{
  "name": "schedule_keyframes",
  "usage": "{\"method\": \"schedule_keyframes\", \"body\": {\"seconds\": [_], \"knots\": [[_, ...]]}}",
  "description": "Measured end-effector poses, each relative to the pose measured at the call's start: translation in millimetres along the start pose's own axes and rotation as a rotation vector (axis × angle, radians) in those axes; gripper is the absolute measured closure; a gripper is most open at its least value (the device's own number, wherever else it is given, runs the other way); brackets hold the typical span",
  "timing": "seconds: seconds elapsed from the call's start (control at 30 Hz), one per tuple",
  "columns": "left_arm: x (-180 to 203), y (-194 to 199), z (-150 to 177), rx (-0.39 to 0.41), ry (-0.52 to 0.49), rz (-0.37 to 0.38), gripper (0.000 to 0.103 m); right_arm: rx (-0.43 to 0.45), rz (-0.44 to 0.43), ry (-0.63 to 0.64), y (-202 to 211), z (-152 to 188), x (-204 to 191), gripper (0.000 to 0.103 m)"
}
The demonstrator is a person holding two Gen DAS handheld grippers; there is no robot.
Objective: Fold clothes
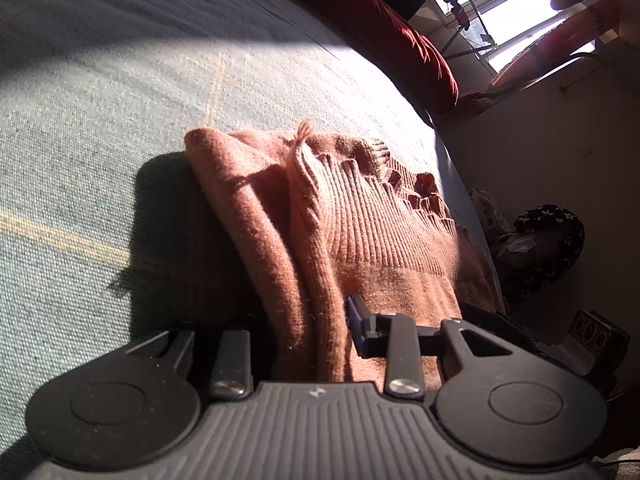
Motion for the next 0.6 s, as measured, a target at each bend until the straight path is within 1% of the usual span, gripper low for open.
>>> {"method": "schedule_keyframes", "body": {"seconds": [0.17,0.27,0.37,0.4,0.43,0.5,0.6], "knots": [[-1.0,-0.1,-0.6,0.005,0.013,0.014,0.07,-0.014,0.019,0.045,-0.5,2.0,-3.2,0.0],[-0.8,0.3,-0.3,0.008,0.011,0.011,0.07,-0.005,0.0,-0.041,6.4,-8.7,-4.0,0.0],[-0.3,1.0,0.1,0.01,0.005,0.005,0.07,0.022,-0.085,-0.13,10.3,-17.3,-8.0,0.0],[-0.4,1.4,0.3,0.011,0.003,0.005,0.07,0.028,-0.099,-0.156,8.1,-18.5,-8.9,0.0],[-0.1,1.5,0.6,0.012,0.002,0.004,0.07,0.025,-0.101,-0.16,5.1,-18.9,-8.9,0.0],[0.7,1.6,1.0,0.015,-0.006,-0.001,0.07,0.012,-0.064,-0.169,-5.4,-18.8,-2.8,0.0],[0.6,1.1,0.8,0.016,-0.01,-0.002,0.07,0.027,-0.055,-0.178,-17.6,-29.2,5.3,0.0]]}}
Point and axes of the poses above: each gripper's, at about its wrist camera, not at the fingertips, and y roughly against the way its jaws point, x to its right, z to its underside, the point moved 8 cm from there along -y, roughly the way its jaws point, and after that the axes turned 13 degrees about -z, right-handed, at the moved point
